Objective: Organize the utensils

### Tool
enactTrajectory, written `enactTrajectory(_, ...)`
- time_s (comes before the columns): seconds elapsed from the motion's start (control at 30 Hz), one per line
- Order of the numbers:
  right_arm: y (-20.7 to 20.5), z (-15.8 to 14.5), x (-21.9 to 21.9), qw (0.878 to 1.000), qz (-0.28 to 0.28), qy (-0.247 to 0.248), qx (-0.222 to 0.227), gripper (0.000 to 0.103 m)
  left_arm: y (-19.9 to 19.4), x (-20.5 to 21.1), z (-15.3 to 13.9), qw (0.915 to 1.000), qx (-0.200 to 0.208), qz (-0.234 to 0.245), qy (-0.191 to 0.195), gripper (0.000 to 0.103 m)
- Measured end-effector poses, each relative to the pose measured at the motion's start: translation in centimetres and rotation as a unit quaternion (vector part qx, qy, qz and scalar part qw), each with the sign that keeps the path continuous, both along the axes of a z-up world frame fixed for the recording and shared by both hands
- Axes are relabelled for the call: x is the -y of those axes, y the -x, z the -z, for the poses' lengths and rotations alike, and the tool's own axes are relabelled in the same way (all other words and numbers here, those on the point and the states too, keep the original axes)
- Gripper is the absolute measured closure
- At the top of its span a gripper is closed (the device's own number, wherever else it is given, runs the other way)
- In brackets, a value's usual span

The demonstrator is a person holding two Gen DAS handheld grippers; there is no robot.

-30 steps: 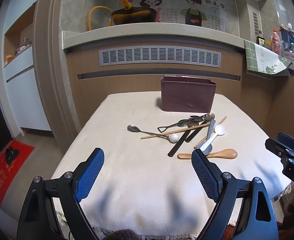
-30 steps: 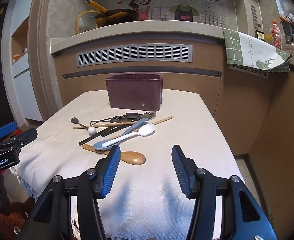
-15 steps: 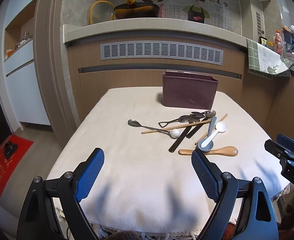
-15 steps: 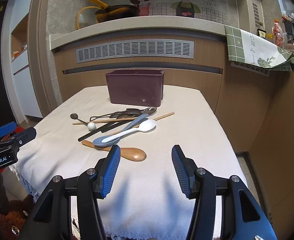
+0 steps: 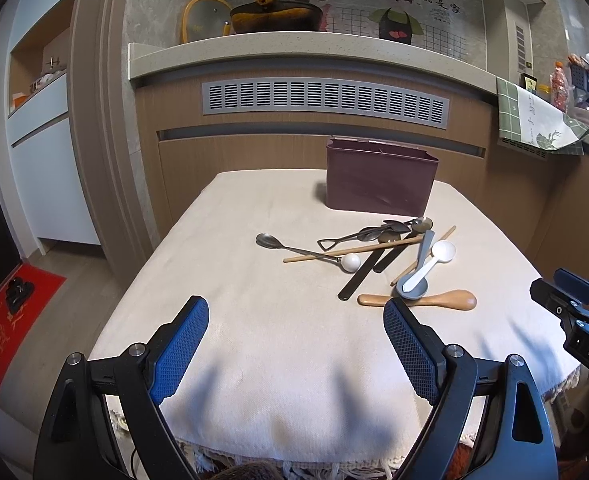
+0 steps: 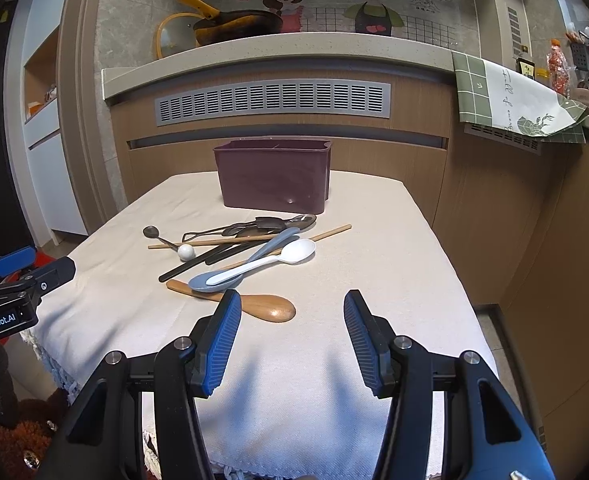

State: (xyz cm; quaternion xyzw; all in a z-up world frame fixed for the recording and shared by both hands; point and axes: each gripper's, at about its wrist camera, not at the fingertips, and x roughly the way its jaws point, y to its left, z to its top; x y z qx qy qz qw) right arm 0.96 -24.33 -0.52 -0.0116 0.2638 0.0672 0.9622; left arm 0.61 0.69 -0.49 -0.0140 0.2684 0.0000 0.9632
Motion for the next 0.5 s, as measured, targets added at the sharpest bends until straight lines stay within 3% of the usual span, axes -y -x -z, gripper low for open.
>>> enactTrajectory(0.5, -0.07, 0.07, -0.02, 1.000, 0.006, -0.002, -0.005, 0.053, 0.16, 0.12, 0.16, 1.0000, -0.003, 0.001, 0.001, 0.014)
